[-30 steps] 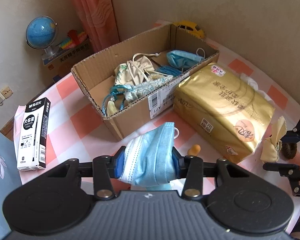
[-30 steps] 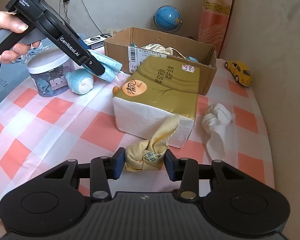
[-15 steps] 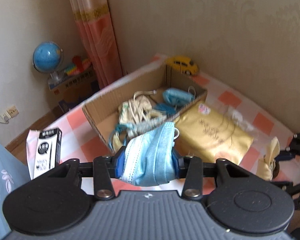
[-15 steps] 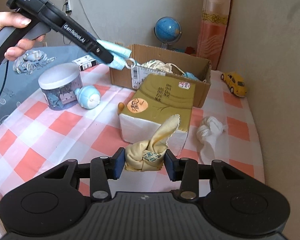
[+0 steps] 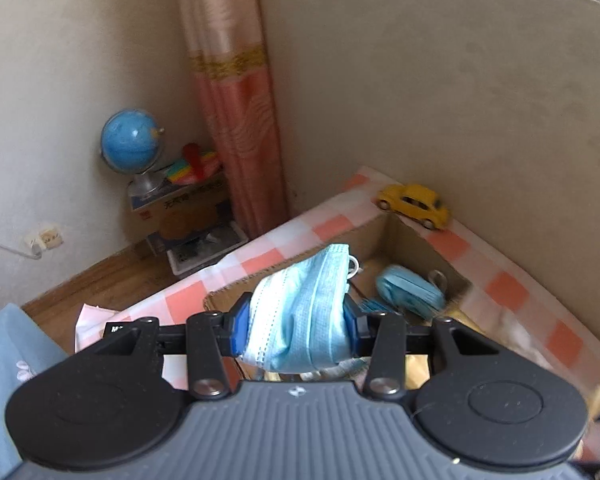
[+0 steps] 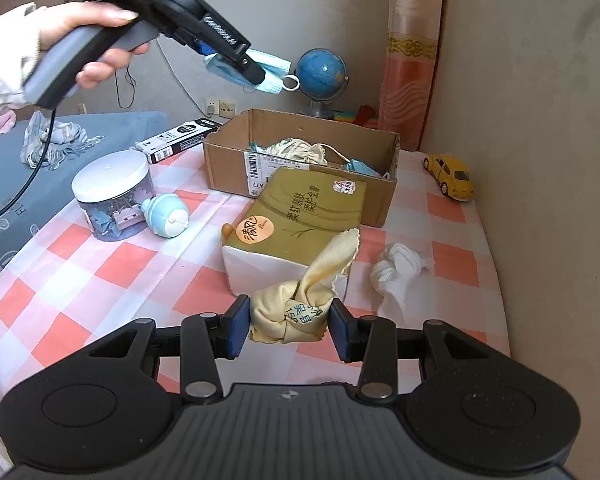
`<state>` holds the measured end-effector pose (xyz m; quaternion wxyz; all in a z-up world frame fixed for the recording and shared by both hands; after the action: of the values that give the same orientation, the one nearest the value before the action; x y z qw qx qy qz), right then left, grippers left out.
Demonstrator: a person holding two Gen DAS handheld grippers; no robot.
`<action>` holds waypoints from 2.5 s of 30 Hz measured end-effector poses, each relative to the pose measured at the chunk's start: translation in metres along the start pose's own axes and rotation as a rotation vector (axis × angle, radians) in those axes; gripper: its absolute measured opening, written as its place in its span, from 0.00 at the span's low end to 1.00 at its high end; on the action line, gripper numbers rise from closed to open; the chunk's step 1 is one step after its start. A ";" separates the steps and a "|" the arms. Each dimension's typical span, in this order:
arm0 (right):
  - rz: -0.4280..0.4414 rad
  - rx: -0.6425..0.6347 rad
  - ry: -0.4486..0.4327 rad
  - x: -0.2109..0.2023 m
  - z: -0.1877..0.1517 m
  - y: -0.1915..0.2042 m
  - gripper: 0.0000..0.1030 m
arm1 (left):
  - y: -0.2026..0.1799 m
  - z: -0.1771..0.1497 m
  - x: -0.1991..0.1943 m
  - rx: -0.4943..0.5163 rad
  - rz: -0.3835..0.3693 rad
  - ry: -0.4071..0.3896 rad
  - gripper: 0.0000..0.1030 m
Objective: Organize soft objects
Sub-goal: 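Carry the mask into the box and open the left gripper while the right holds the yellow cloth, then carry the yellow knotted cloth into the box and open the right gripper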
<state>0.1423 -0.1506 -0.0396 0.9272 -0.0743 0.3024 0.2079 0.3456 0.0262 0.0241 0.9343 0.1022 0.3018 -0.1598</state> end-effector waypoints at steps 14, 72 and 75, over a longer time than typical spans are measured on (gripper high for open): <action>-0.027 0.020 0.013 0.002 -0.003 -0.014 0.45 | 0.024 -0.025 0.051 -0.110 0.124 0.040 0.83; -0.013 0.004 -0.042 0.053 0.107 -0.043 0.45 | -0.069 -0.138 -0.108 -0.125 0.084 -0.056 0.99; -0.010 0.005 -0.026 0.072 0.123 -0.048 0.45 | -0.070 -0.144 -0.107 -0.118 0.098 -0.052 0.99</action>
<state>0.2807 -0.1368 0.0174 0.9323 -0.0707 0.2905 0.2036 0.1618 0.0279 -0.0340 0.9530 0.0573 0.2809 -0.0984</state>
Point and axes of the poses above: each gripper's, at about its wrist camera, not at the fingertips, and x roughly the way its jaws point, y to its left, z to its top, the point moved 5 cm from there along x, roughly the way its jaws point, and after that the axes turned 6 degrees about -y, right-handed, at the moved point
